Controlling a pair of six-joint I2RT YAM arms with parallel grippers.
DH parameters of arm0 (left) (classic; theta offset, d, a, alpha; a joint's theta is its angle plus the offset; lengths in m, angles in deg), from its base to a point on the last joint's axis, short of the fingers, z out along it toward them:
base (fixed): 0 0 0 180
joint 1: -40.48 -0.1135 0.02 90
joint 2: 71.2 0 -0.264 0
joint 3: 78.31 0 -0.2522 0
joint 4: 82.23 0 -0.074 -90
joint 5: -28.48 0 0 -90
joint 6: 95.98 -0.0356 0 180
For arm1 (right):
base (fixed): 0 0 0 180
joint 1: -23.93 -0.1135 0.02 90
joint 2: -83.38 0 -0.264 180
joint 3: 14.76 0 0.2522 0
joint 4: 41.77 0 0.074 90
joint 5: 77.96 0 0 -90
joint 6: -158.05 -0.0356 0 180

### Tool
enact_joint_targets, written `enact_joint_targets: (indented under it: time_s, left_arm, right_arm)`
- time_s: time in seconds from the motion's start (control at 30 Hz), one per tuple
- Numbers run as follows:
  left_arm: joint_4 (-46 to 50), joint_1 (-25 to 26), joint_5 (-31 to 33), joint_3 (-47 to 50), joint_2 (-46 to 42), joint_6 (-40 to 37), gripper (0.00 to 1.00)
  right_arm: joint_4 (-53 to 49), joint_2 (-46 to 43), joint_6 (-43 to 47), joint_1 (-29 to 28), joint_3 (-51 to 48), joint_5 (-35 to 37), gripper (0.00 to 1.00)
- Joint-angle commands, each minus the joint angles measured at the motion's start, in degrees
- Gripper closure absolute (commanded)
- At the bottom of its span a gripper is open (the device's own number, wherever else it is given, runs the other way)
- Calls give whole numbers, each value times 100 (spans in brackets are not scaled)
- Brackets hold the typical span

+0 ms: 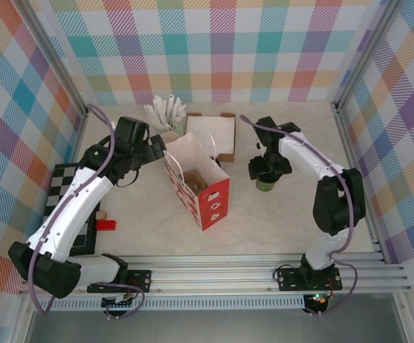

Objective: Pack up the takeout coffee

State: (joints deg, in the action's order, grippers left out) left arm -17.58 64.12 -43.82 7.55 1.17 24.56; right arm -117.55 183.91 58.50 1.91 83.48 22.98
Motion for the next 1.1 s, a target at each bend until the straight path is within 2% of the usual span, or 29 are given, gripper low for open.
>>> enact_joint_targets:
  time_s: [0.0,0.13,0.17,0.23,0.3,0.4,0.57,0.7,0.8,0.9,0.97,1.07]
  left_arm:
    - [-36,-61,529,-484,-47,-526,0]
    - [-290,-72,-223,-820,307,-1385,0]
    - [-282,-79,-461,-929,456,-1636,0]
    - [-224,-79,-972,-1126,727,-2103,0]
    - [-109,-79,-1169,-1352,1047,-2449,0]
    - [-205,-79,-941,-1525,1377,-2719,0]
    - [-153,-79,-1544,-1769,1789,-3339,4]
    - [-156,-79,-2062,-1773,1898,-3472,9]
    - [-120,-79,-2108,-1821,1971,-3442,13]
    - [-145,-79,-2041,-1841,1956,-3319,12]
    - [-159,-79,-1747,-1886,1913,-3120,6]
    - [123,-79,-1012,-2163,1947,-2666,3]
  right_arm:
    - [-312,-623,75,-35,115,255,34]
    - [-816,-916,77,-43,260,103,32]
    - [-899,-1024,51,-40,285,101,35]
    - [-1056,-1263,62,-59,350,25,46]
    - [-1269,-1519,48,-102,545,1,54]
    - [-1691,-1790,102,-273,986,-135,52]
    - [-2238,-2101,-119,-532,1808,-303,51]
    - [-2546,-2154,-210,-800,2569,-523,49]
    - [-2755,-2024,-224,-1049,3159,-612,49]
    - [-2937,-1802,-232,-1381,3832,-601,49]
    - [-2995,-1608,-228,-1680,4309,-657,50]
    - [-3001,-1282,-233,-2187,4938,-735,50]
